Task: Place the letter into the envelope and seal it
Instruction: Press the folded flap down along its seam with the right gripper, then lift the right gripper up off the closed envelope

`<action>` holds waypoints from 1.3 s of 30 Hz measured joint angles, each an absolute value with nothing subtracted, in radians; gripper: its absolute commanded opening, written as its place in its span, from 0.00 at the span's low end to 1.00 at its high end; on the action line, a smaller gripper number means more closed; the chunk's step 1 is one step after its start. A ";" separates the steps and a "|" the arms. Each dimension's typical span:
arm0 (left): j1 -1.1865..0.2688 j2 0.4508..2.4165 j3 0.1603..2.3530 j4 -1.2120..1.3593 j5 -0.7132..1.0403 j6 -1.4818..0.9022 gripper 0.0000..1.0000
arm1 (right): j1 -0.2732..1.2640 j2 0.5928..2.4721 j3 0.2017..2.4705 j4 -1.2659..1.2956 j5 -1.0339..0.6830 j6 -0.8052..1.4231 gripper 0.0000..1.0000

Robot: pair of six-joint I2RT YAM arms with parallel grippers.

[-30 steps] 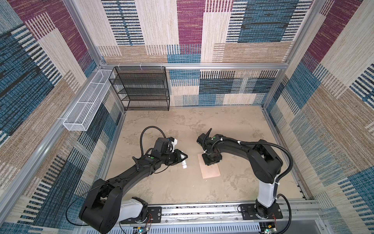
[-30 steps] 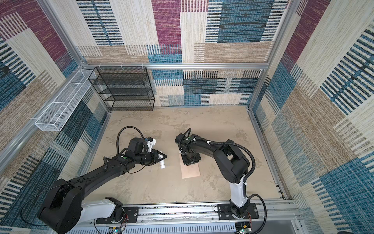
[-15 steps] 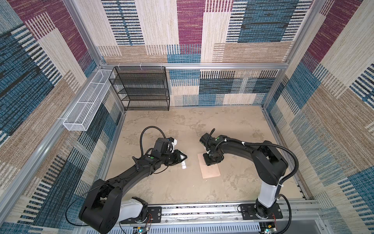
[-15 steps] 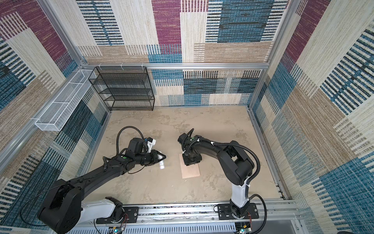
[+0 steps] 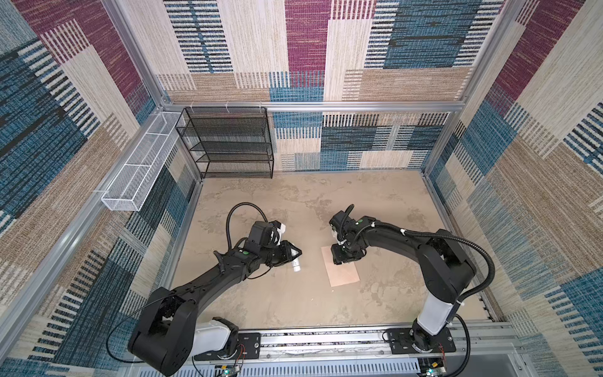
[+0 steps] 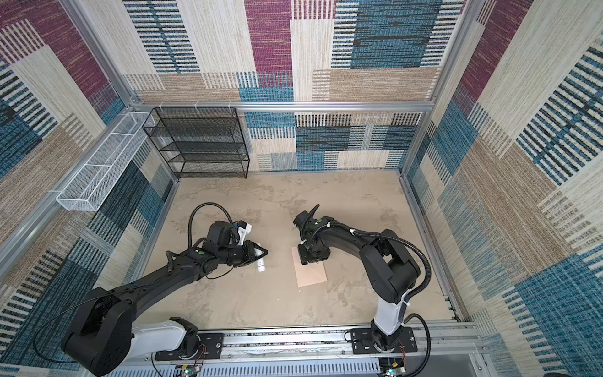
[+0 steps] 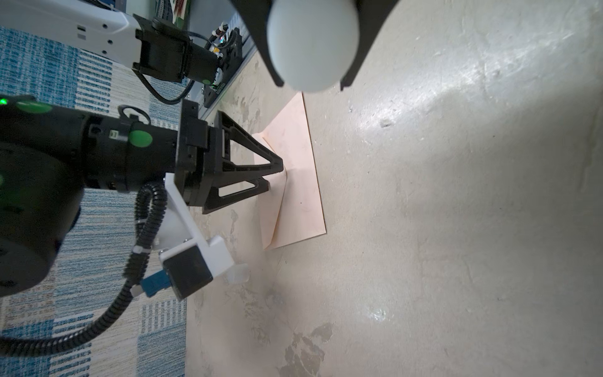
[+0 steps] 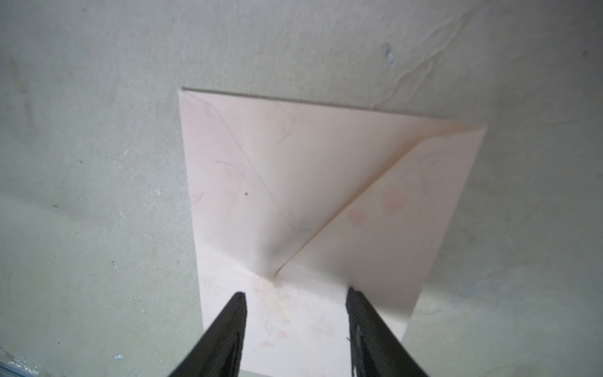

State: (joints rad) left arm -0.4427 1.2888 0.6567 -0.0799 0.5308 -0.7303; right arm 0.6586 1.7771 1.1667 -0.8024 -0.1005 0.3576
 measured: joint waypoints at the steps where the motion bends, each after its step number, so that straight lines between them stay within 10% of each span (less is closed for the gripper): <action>1: -0.443 1.290 0.657 -0.080 0.531 -0.730 0.13 | 0.657 1.772 1.164 -0.804 -0.101 0.357 0.46; 16: -0.443 1.314 0.670 -0.078 0.532 -0.730 0.13 | 0.616 1.742 1.130 -0.822 -0.083 0.348 0.17; 39: -0.443 1.317 0.662 -0.074 0.532 -0.730 0.12 | 0.584 1.775 1.089 -0.785 -0.096 0.334 0.28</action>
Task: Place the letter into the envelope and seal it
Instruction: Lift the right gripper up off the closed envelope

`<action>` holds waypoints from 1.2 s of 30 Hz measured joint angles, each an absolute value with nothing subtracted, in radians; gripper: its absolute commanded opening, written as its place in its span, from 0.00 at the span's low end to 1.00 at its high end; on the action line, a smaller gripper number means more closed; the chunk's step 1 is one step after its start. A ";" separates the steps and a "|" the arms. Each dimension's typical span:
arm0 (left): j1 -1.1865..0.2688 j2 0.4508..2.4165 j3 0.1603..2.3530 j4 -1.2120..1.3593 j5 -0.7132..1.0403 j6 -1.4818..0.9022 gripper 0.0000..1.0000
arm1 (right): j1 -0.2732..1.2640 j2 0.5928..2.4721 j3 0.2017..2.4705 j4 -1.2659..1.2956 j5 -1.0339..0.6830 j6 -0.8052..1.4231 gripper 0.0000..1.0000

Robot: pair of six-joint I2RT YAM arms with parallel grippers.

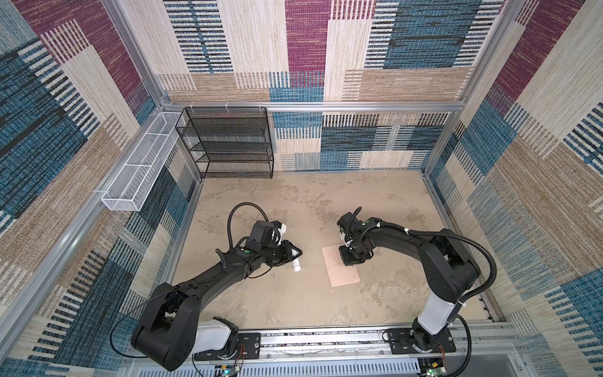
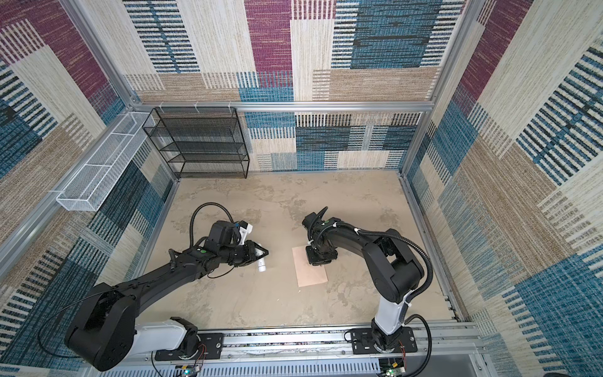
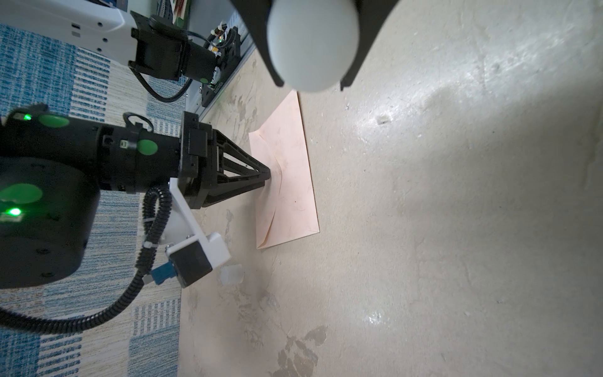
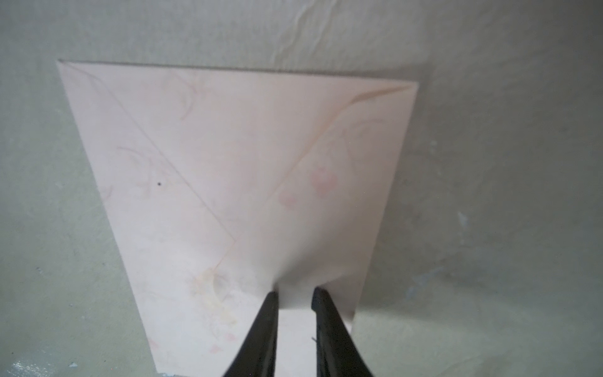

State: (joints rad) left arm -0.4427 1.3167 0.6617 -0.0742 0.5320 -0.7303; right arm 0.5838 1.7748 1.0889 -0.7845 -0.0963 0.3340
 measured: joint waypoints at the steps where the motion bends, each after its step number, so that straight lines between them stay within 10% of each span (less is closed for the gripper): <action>1: -0.443 1.317 0.661 -0.074 0.532 -0.730 0.12 | 0.582 1.773 1.087 -0.782 -0.102 0.332 0.30; 25: -0.443 1.316 0.655 -0.062 0.540 -0.731 0.12 | 0.576 1.669 1.193 -0.816 -0.150 0.310 0.41; 33: -0.446 1.310 0.665 -0.060 0.556 -0.731 0.12 | 0.576 1.656 1.217 -0.849 -0.145 0.309 0.00; 36: -0.450 1.310 0.675 -0.059 0.556 -0.731 0.12 | 0.576 1.679 1.201 -0.849 -0.136 0.307 0.00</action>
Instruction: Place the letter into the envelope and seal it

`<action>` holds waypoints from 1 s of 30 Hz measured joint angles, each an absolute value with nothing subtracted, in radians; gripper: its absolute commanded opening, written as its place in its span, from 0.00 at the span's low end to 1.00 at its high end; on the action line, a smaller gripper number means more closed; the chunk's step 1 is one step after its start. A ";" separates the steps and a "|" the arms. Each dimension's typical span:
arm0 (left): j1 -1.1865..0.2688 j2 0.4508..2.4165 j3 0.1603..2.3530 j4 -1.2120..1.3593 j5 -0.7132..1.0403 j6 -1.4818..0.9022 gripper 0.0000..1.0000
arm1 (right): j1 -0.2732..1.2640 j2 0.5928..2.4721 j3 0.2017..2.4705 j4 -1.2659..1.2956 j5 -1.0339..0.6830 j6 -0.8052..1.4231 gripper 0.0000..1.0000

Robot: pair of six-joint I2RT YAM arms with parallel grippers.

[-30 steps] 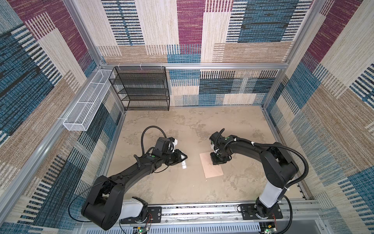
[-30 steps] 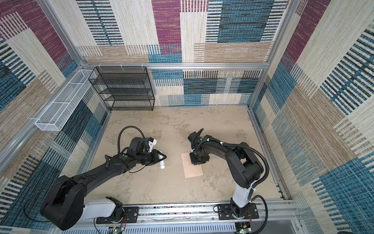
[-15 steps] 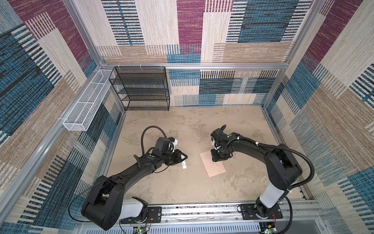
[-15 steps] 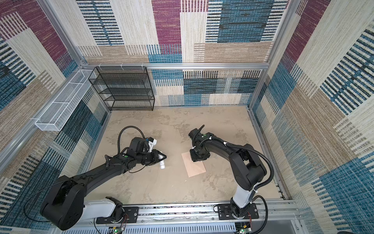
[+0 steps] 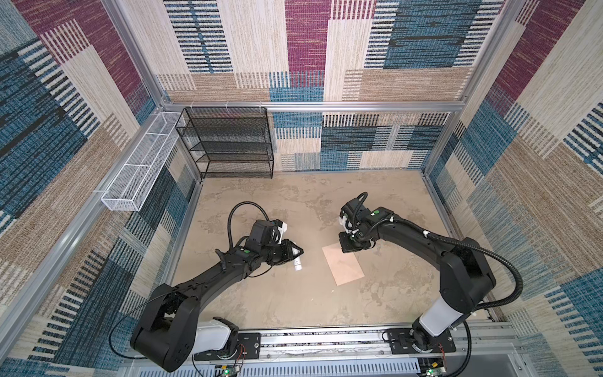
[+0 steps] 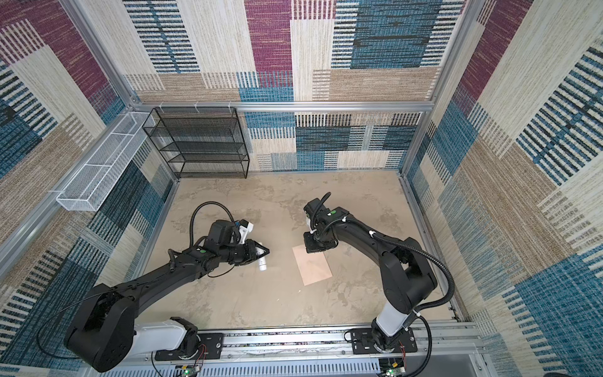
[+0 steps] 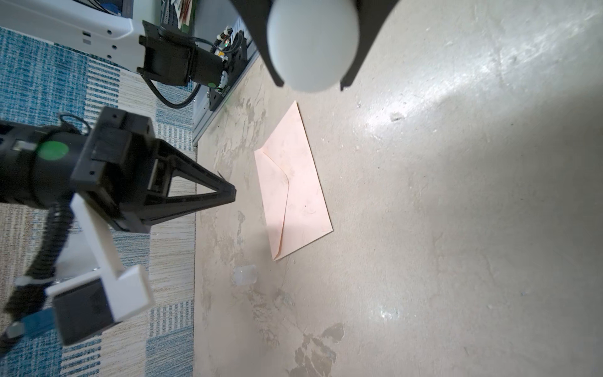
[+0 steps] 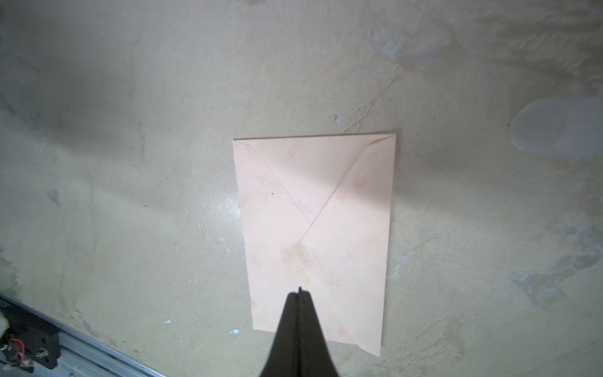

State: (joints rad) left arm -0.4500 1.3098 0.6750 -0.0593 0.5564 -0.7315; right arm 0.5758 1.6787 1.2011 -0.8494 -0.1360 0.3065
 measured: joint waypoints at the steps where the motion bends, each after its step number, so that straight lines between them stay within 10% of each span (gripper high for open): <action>1: -0.452 1.310 0.677 -0.059 0.556 -0.732 0.12 | 0.576 1.686 1.195 -0.850 -0.137 0.306 0.00; 30: -0.463 1.326 0.682 -0.055 0.557 -0.734 0.12 | 0.631 1.866 1.187 -0.858 -0.068 0.318 0.06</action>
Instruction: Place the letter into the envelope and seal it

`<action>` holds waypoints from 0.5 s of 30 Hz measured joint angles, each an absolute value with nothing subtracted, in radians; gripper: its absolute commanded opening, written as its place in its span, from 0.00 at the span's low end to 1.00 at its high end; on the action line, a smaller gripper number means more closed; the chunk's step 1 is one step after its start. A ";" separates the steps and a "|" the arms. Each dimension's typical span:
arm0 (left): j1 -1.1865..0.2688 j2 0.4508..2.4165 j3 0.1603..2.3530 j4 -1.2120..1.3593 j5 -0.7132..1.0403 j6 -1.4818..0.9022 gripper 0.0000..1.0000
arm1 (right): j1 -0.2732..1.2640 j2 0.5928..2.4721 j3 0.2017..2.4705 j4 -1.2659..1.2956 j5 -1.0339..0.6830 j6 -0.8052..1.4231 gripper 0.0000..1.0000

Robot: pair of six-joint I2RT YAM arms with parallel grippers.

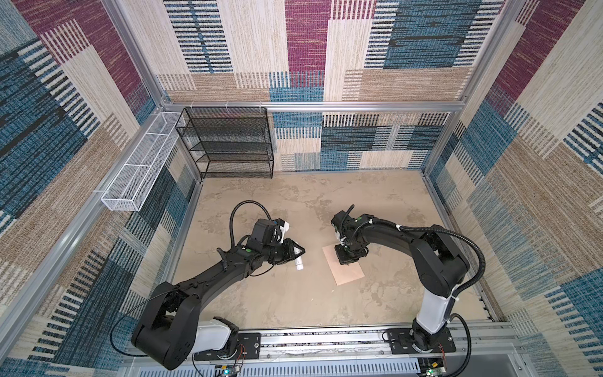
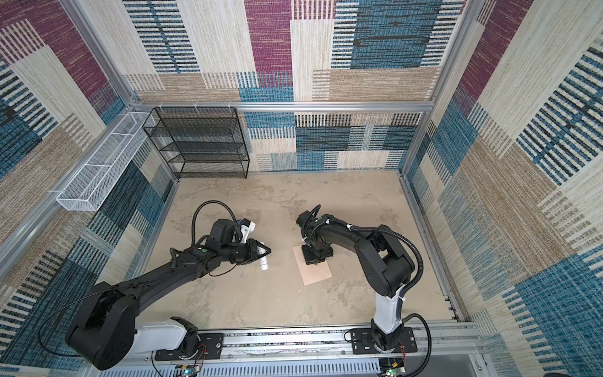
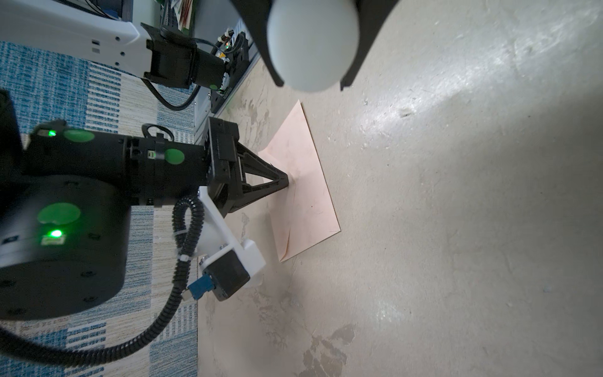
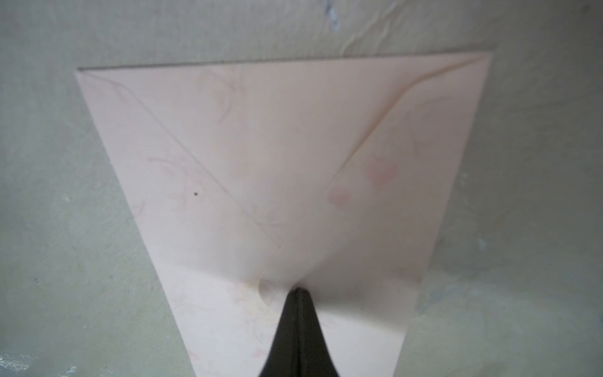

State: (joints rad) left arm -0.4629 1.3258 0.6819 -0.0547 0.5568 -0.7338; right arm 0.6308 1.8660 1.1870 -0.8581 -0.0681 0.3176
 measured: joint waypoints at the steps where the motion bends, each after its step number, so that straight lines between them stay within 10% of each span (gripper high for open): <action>1: -0.463 1.327 0.680 -0.052 0.557 -0.734 0.12 | 0.633 1.867 1.190 -0.860 -0.067 0.318 0.07; 15: -0.463 1.327 0.667 -0.049 0.557 -0.734 0.12 | 0.647 1.880 1.206 -0.873 -0.060 0.322 0.16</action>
State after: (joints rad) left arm -0.4629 1.3270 0.6674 -0.0486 0.5568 -0.7338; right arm 0.6472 1.8797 1.2060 -0.8734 -0.0605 0.3222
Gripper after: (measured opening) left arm 0.282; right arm 0.158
